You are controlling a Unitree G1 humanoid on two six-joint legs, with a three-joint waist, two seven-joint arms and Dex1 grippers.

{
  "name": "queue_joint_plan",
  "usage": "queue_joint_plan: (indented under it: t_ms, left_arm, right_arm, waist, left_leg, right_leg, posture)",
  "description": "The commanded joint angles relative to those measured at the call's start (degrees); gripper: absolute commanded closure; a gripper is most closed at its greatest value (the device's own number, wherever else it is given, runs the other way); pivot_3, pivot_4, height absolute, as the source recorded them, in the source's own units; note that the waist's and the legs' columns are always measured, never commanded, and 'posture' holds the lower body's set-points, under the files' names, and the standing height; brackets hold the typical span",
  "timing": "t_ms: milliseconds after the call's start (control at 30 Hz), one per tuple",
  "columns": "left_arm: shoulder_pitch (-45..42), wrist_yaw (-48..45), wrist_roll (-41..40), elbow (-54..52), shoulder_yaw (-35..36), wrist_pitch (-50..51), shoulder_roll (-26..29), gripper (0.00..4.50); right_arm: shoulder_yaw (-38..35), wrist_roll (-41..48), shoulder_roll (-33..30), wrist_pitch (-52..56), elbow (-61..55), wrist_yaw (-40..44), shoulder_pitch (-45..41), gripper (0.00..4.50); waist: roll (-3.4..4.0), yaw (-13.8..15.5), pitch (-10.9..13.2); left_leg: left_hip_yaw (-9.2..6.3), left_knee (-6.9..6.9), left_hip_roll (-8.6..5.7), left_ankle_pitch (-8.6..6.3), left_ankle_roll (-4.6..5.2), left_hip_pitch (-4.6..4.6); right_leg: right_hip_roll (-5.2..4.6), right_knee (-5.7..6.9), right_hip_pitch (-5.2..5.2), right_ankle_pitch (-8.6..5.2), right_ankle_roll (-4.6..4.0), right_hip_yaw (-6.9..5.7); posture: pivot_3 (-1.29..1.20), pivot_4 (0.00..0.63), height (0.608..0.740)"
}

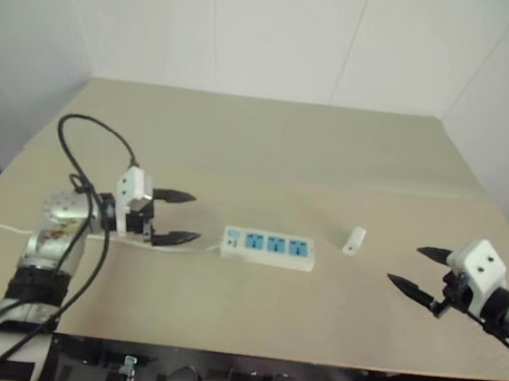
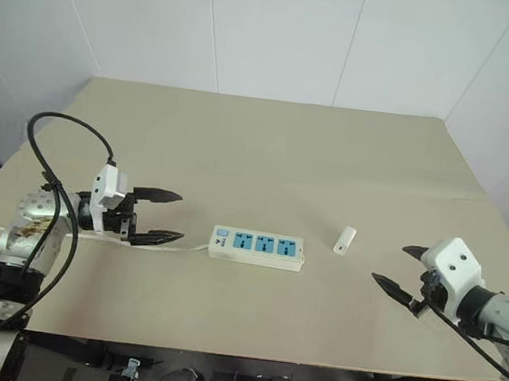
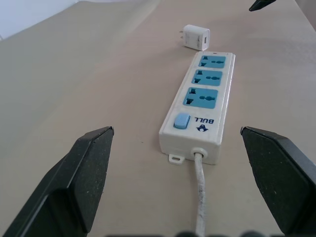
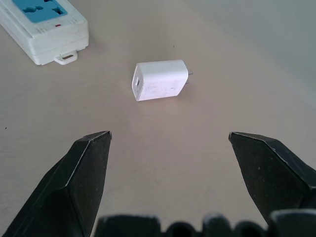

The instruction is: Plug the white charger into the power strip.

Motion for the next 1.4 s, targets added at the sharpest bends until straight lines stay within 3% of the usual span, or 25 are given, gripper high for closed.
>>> queue_joint_plan:
  t_ms: [33,400,667,867,1100,1400]
  left_arm:
    - [-0.9,-0.16,-1.56,-1.63,0.72,0.49,-0.12,0.02]
    - [-6.04,-2.12,0.46,4.62,-0.4,-2.35,-1.7,0.02]
    - [-11.84,-8.65,0.35,14.1,-0.94,-7.0,-2.2,0.02]
    - [-16.38,-14.27,1.53,25.27,-5.36,-12.73,-2.89,0.02]
    - [-21.62,-14.28,-3.03,37.6,-8.06,-16.2,-7.42,0.02]
    - [-25.53,-14.28,2.04,48.8,-12.21,-26.7,-12.3,0.02]
  right_arm:
    - [-1.6,-0.1,0.02,0.11,-1.82,-1.37,-0.66,0.0]
    - [-1.14,-0.79,0.72,-0.67,-2.21,-2.74,-0.96,0.0]
    - [1.19,-1.31,-2.93,-7.44,3.7,5.15,-6.12,0.0]
    - [2.77,-1.25,-6.04,-9.43,6.93,9.66,-11.14,0.0]
    - [2.12,0.37,-6.42,-8.32,-1.8,9.85,-11.59,0.0]
    - [-4.03,0.56,-6.07,-4.76,-12.41,8.37,-4.4,0.0]
  waist:
    - [0.0,0.05,0.0]
    - [0.0,0.2,0.0]
    - [0.0,-0.07,0.0]
    - [0.0,-0.07,0.01]
    - [-0.01,0.24,0.02]
    - [-0.03,1.1,0.03]
  left_leg:
    - [0.0,0.0,0.0,0.0,0.0,0.0]
    - [0.0,0.0,0.0,0.0,0.0,-0.02]
    - [0.02,0.0,0.0,0.0,0.0,0.0]
    - [0.03,-0.01,-0.01,-0.01,0.02,-0.07]
    - [-0.01,0.01,-0.02,-0.02,0.03,-0.23]
    - [-0.02,0.01,-0.05,-0.03,0.04,-0.27]
  right_leg:
    - [0.0,0.0,0.0,0.0,0.0,0.0]
    - [0.0,-0.03,0.0,0.0,0.01,0.0]
    - [0.0,-0.03,0.01,0.0,0.01,-0.01]
    - [0.0,-0.12,-0.01,-0.01,0.02,-0.01]
    - [0.0,-0.1,-0.13,-0.02,0.05,-0.04]
    - [0.0,-0.12,-0.14,-0.03,0.07,-0.04]
  posture:
    - [0.0,0.15,0.74]
    - [0.0,0.15,0.74]
    - [0.0,0.15,0.74]
    - [0.0,0.15,0.74]
    - [0.0,0.15,0.74]
    - [0.0,0.15,0.74]
